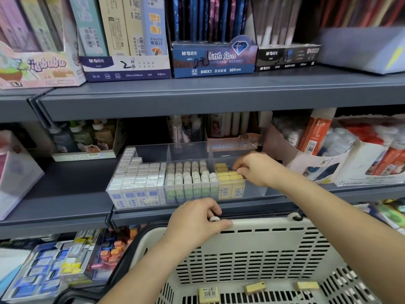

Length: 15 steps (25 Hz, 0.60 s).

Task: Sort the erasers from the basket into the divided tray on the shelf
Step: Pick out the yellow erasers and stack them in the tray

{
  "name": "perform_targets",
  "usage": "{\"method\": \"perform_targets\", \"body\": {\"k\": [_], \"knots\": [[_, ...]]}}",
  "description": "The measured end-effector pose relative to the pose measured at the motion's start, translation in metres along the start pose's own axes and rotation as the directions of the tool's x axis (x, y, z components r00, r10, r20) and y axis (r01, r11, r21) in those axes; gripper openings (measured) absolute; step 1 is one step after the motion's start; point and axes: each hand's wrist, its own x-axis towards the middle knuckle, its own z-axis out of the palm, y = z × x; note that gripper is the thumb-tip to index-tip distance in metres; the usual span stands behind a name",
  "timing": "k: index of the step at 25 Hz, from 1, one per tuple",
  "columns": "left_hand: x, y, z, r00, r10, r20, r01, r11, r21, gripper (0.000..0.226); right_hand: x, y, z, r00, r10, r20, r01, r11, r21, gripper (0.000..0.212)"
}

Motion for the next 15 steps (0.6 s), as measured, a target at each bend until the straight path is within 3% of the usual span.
{"method": "perform_targets", "body": {"k": [4, 6, 9, 11, 15], "knots": [[-0.003, -0.005, -0.003, 1.000, -0.022, 0.008, 0.022, 1.000, -0.008, 0.028, -0.002, 0.001, -0.002, 1.000, -0.013, -0.001, 0.013, 1.000, -0.005, 0.030], [-0.005, -0.009, -0.007, 0.999, -0.031, 0.009, 0.032, 0.999, -0.018, 0.028, -0.015, 0.002, -0.005, 0.988, -0.035, -0.153, 0.041, 0.999, 0.031, 0.028], [-0.008, -0.018, -0.012, 1.000, -0.030, -0.007, 0.030, 0.999, -0.011, 0.027, -0.056, 0.000, -0.008, 0.909, -0.133, -0.394, 0.203, 0.969, 0.140, 0.015], [-0.011, -0.022, -0.016, 0.999, -0.033, -0.008, 0.033, 0.999, 0.000, 0.025, -0.090, -0.006, -0.001, 0.915, -0.184, -0.359, 0.283, 0.928, 0.245, 0.011], [-0.025, -0.022, -0.024, 0.997, 0.045, -0.057, -0.045, 0.999, 0.008, 0.019, -0.131, -0.012, 0.037, 0.979, -0.191, -0.070, 0.203, 0.931, 0.302, 0.011]]}}
